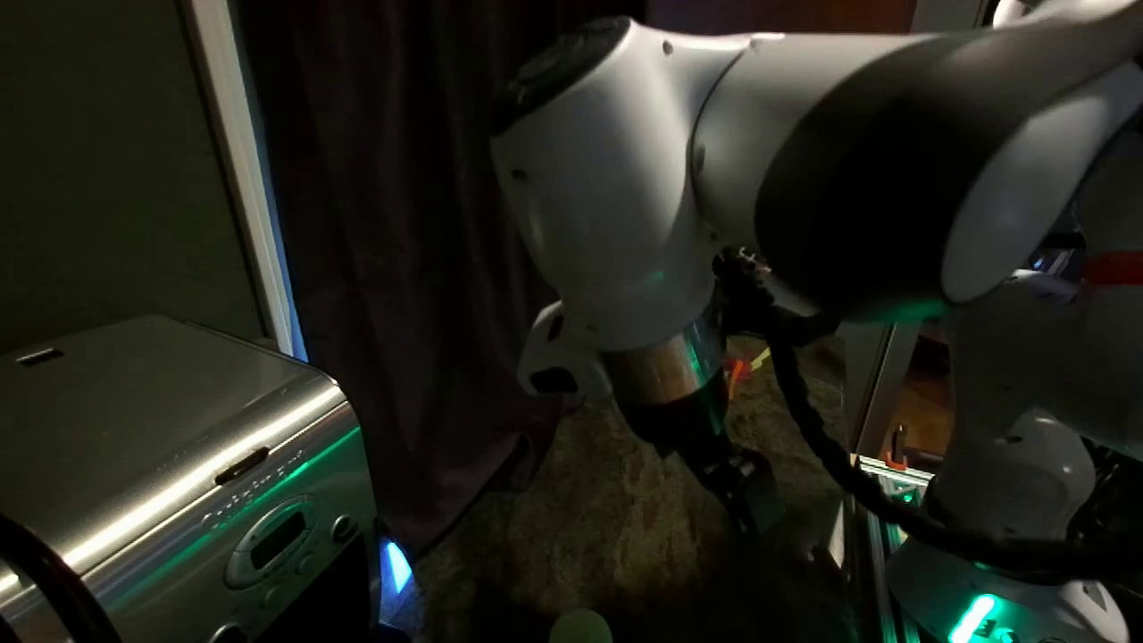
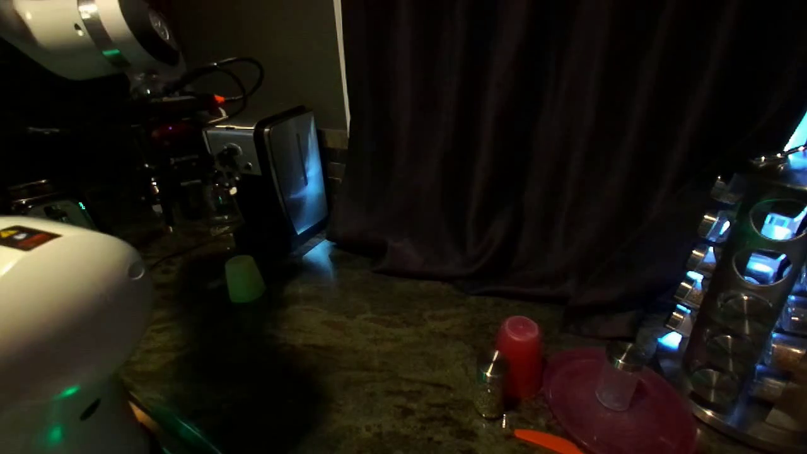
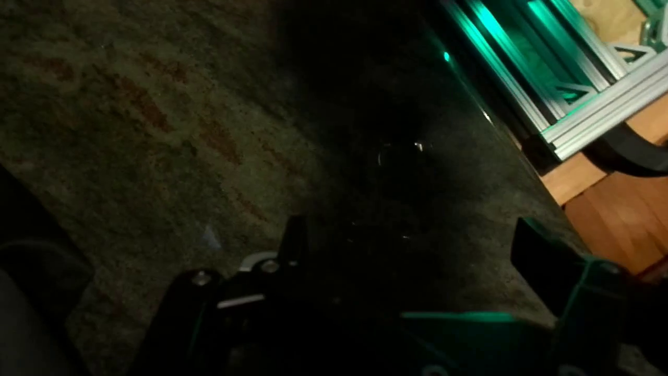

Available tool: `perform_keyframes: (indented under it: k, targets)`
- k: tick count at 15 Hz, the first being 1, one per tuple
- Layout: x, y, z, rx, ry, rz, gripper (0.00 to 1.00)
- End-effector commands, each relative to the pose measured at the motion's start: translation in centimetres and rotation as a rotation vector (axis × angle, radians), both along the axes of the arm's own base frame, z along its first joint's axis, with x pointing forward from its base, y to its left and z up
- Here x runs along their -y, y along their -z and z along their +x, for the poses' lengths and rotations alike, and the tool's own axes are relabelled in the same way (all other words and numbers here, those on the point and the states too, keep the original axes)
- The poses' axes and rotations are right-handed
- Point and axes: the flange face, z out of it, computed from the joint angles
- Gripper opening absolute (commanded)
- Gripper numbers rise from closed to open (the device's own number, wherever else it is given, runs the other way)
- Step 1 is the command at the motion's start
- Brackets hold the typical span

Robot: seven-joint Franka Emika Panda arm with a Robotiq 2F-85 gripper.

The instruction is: Flip over the green cup

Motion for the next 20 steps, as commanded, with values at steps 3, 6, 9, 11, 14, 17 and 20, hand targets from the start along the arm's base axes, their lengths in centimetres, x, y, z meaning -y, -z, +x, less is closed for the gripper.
perform_keyframes:
  k: [3, 6, 9, 11, 14, 17, 20]
  targets:
    - [-3.4, 4.6, 0.0, 0.074, -0.275, -0.130, 1.00]
    - [-3.1, 4.6, 0.1, 0.072, -0.267, -0.143, 1.00]
    - [-3.4, 5.2, 0.5, 0.069, -0.287, -0.158, 1.00]
    - [-3.8, 5.7, 0.8, 0.074, -0.308, -0.148, 1.00]
    - [-5.8, 7.7, 0.7, 0.063, -0.365, -0.142, 1.00]
    - [-7.5, 9.5, 0.8, 0.083, -0.449, -0.183, 1.00]
    - [-9.4, 10.8, 1.2, 0.116, -0.532, -0.230, 1.00]
